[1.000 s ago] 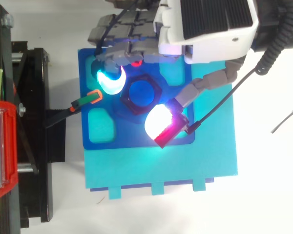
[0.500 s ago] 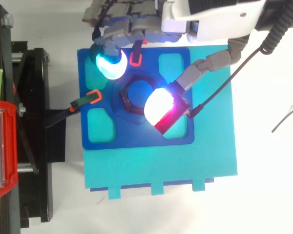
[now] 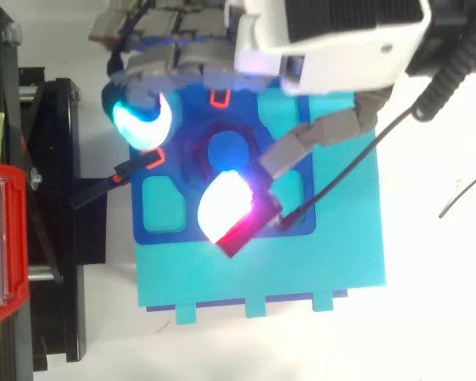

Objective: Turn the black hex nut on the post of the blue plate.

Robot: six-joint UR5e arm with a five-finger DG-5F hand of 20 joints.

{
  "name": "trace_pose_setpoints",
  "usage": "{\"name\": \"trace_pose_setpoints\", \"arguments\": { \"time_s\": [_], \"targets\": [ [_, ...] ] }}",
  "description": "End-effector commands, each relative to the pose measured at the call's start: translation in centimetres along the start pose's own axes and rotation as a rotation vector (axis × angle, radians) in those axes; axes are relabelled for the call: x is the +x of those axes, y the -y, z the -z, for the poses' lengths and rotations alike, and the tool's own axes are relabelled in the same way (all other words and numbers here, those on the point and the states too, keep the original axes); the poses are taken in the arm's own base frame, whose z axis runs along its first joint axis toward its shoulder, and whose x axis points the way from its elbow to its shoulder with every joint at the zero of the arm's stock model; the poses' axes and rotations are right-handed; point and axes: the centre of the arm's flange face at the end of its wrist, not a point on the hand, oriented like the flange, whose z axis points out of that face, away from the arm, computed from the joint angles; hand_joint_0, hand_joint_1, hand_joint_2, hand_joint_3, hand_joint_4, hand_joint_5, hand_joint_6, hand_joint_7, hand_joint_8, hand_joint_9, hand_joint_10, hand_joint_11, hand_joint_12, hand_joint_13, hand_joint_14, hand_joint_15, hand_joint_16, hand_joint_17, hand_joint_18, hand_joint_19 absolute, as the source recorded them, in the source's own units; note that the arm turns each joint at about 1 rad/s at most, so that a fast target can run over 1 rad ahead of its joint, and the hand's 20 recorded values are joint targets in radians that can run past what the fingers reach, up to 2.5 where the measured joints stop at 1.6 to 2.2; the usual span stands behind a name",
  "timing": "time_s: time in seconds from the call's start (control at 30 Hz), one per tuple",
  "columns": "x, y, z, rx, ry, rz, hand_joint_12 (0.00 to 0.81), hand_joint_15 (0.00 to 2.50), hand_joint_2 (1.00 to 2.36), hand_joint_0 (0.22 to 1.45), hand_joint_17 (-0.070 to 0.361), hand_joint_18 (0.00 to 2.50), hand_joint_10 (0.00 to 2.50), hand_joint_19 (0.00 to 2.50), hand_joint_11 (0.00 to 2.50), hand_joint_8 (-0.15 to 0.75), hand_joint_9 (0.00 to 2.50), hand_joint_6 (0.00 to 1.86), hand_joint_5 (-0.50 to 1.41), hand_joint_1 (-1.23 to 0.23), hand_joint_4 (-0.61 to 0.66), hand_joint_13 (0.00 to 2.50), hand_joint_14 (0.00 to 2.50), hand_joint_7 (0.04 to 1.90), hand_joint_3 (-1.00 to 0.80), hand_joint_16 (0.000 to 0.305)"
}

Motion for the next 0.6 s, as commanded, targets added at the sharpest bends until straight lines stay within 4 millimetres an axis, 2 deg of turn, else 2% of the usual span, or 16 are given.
{"name": "trace_pose_setpoints", "arguments": {
  "time_s": [0.0,0.13,0.57],
  "targets": [
    [0.7,-1.8,-0.6,0.012,0.000,-0.002,0.388,0.00,1.00,0.45,0.141,0.10,0.00,0.14,0.00,0.262,0.29,0.50,-0.19,-0.46,0.22,0.23,0.00,1.04,-0.50,0.063],
    [1.3,-2.9,-0.9,0.046,-0.001,-0.001,0.388,0.00,1.00,0.45,0.141,0.10,0.00,0.14,0.00,0.263,0.29,0.50,-0.19,-0.46,0.22,0.23,0.00,1.04,-0.50,0.063],
    [2.3,-4.0,-0.7,0.051,-0.054,0.002,0.390,0.00,1.00,0.45,0.140,0.10,0.00,0.13,0.00,0.262,0.29,0.50,-0.19,-0.46,0.22,0.23,0.00,1.04,-0.50,0.062]
  ]
}}
